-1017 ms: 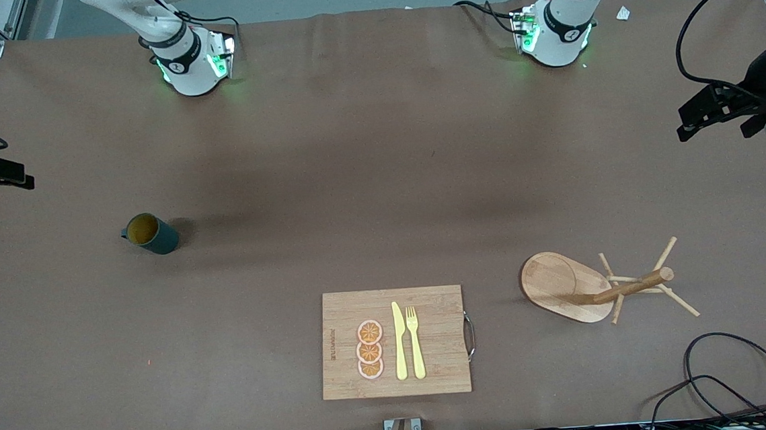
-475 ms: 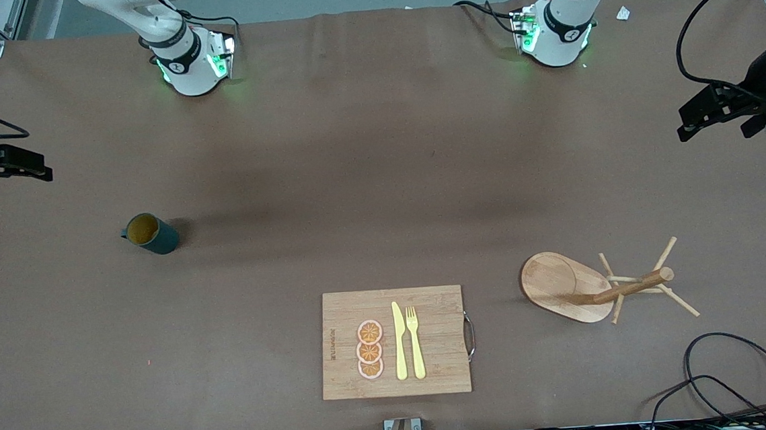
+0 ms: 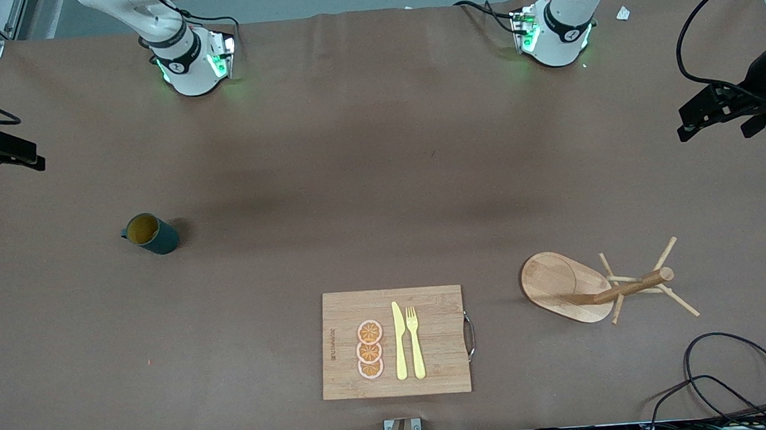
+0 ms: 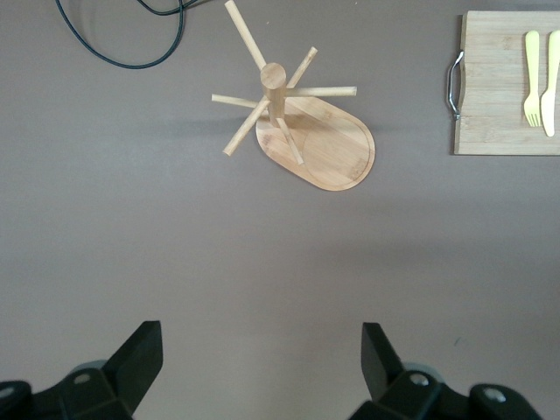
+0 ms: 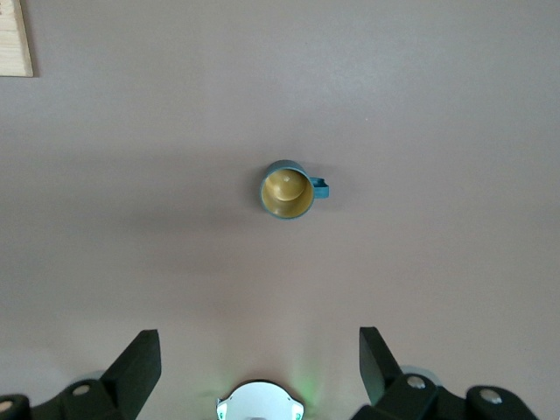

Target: Transfer cup from left to right arm and place

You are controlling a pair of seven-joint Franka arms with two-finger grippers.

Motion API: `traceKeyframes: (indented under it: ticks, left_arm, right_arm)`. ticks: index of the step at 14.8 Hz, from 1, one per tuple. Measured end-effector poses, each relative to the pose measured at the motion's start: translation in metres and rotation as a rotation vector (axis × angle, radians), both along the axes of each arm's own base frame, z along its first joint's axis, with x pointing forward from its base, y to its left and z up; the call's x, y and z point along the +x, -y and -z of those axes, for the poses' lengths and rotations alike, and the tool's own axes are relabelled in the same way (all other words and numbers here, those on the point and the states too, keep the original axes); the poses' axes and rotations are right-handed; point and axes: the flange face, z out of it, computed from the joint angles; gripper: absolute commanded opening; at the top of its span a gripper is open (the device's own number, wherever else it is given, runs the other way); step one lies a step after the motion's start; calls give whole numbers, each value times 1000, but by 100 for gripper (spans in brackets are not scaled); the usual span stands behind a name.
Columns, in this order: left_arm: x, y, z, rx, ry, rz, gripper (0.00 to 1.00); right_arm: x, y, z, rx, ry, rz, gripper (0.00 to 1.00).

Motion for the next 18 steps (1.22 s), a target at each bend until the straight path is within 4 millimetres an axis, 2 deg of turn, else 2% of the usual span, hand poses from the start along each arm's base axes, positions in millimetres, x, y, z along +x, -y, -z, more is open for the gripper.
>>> traceKeyframes:
  ticks: [3,7,18]
  left_arm:
    - [0,0,0,0,0,0,100]
    - [0,0,0,0,0,0,100]
    - [0,0,0,0,0,0,100]
  right_arm:
    - [-16,12,-7,4,19,22,100]
    - [-32,5,-16,7,35,8,100]
    - [-43,1,-26,8,73,0,100]
